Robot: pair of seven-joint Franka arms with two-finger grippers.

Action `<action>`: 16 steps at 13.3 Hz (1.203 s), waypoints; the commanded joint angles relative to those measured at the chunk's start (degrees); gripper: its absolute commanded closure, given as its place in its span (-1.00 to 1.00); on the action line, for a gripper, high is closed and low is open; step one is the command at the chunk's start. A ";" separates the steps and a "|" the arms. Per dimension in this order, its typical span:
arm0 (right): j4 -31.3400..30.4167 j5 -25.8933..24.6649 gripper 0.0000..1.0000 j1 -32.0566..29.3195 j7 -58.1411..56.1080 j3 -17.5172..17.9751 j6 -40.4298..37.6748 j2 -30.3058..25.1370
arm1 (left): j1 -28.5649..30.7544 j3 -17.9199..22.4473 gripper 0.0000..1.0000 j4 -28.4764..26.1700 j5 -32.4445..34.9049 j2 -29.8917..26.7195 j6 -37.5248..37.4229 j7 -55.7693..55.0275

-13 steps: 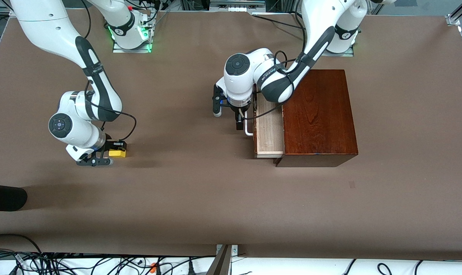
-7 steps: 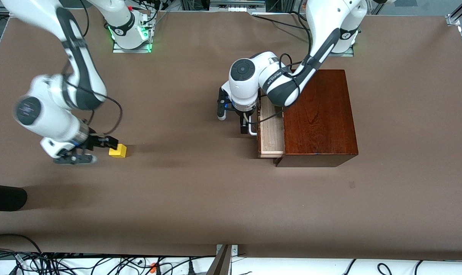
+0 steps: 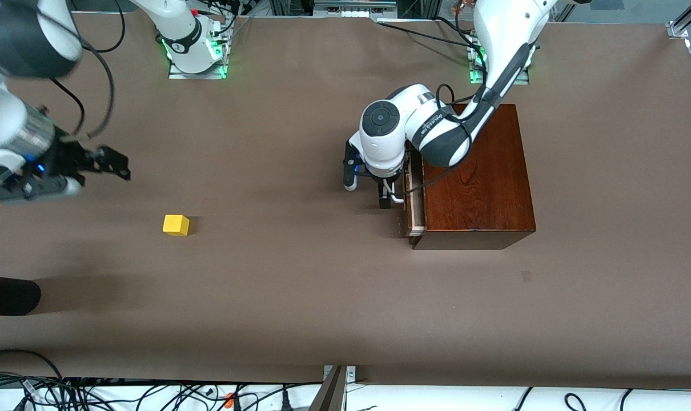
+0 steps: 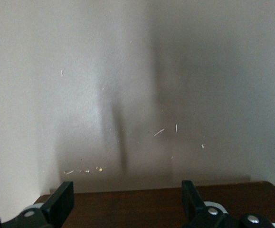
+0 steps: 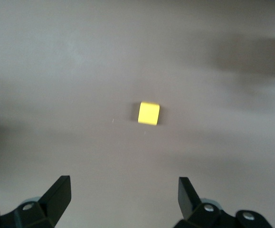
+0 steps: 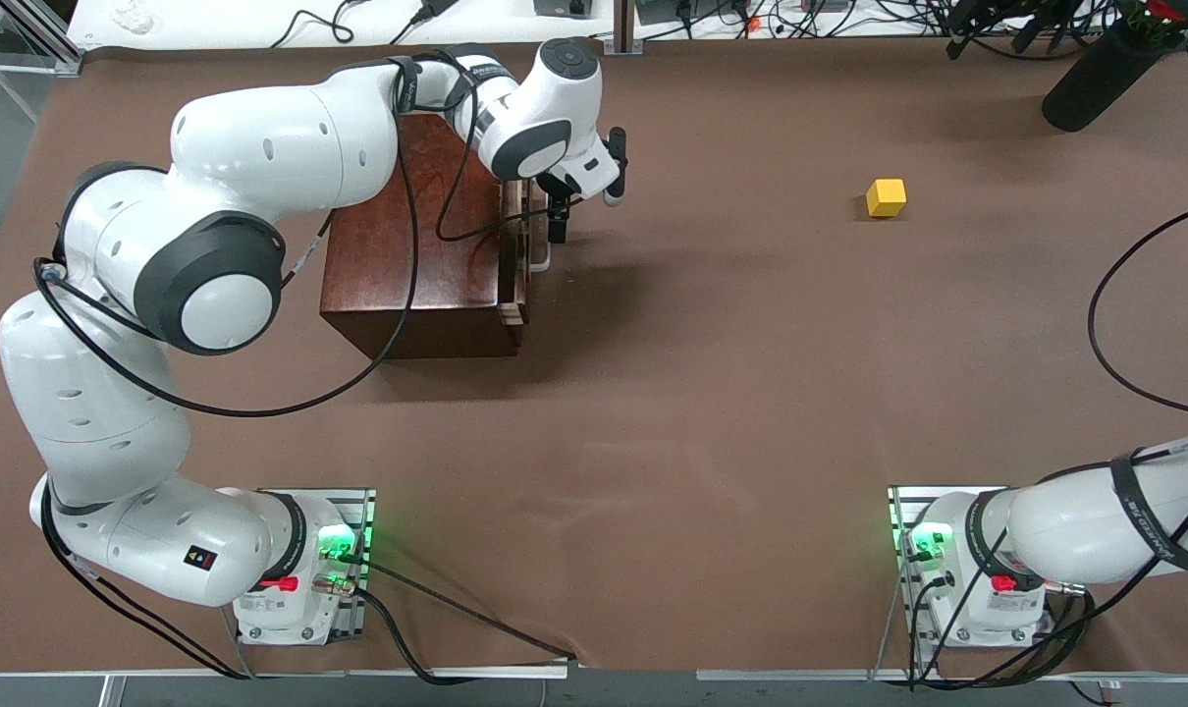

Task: Open drawer, take yellow block, close drawer
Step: 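Push the drawer fully shut with the left gripper while the right gripper retracts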

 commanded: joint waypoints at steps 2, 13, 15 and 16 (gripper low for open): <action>-0.55 1.29 -1.00 -0.27 -1.69 0.11 -3.39 -5.32 | 2.86 -0.11 -1.00 -0.79 1.30 -1.48 -1.31 4.28; 1.55 -0.11 -1.00 -0.45 -1.60 -0.33 -3.48 -4.28 | 3.57 -0.46 -1.00 0.09 0.34 -2.01 -4.13 4.99; 1.99 -1.16 -1.00 -0.28 -1.60 -0.33 -3.13 -3.67 | 3.57 -2.03 -1.00 1.05 -3.07 -3.05 -4.21 4.20; 2.08 -1.61 -1.00 -0.10 -1.17 -0.25 -3.39 -3.49 | 3.57 -2.13 -1.00 1.23 -5.71 -3.93 -4.21 2.97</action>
